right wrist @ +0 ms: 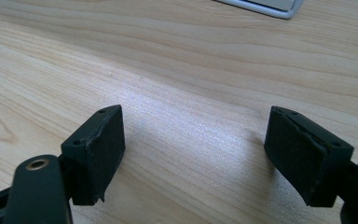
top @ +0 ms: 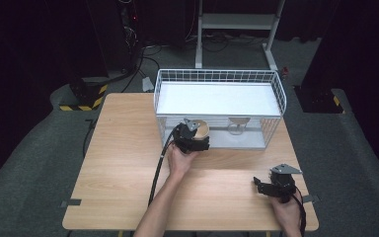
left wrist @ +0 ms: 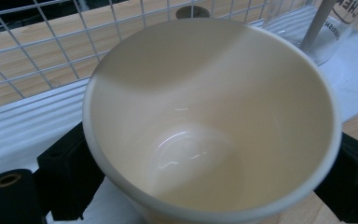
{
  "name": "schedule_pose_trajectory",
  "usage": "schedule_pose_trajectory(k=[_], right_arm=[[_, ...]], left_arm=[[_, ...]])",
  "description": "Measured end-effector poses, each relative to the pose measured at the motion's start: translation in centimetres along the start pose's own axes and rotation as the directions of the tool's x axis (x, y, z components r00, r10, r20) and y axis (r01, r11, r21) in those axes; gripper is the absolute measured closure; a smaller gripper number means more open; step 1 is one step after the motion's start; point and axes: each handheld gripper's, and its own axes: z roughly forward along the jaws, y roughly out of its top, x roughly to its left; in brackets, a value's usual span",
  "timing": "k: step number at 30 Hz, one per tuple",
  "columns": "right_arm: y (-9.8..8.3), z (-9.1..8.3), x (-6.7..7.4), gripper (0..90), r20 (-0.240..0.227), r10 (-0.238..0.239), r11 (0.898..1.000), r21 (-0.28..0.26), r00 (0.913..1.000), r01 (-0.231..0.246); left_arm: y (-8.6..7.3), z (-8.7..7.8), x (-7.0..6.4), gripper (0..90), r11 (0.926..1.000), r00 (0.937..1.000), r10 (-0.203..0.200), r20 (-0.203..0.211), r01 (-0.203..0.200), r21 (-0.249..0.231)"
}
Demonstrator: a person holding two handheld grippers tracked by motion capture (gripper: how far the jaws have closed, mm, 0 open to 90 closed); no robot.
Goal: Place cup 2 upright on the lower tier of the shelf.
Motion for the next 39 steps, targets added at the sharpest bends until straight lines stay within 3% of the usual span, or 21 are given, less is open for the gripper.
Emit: schedule_pose_trajectory(k=[12,19,23,39], right_arm=[[0.0,0.0,0.0,20.3,0.000,0.000,1.000,0.000,1.0000,0.000],[0.0,0.0,0.0,20.3,0.000,0.000,1.000,0.000,1.0000,0.000],[0.0,0.0,0.0,20.3,0.000,0.000,1.000,0.000,1.0000,0.000],[0.0,0.0,0.0,20.3,0.000,0.000,1.000,0.000,1.0000,0.000]], left_arm=[[0.0,-0.4,0.0,9.0,0.9995,0.9996,0.025,-0.011,-0.025,0.020],[-0.5,-0.7,0.1,9.9,0.9993,0.9997,0.021,0.011,-0.021,0.030],[-1.2,-1.2,0.2,11.7,0.9988,0.9991,0.040,0.014,-0.041,0.028],[-2.2,-1.7,-0.2,19.0,0.9985,0.9990,0.041,-0.017,-0.040,0.037]])
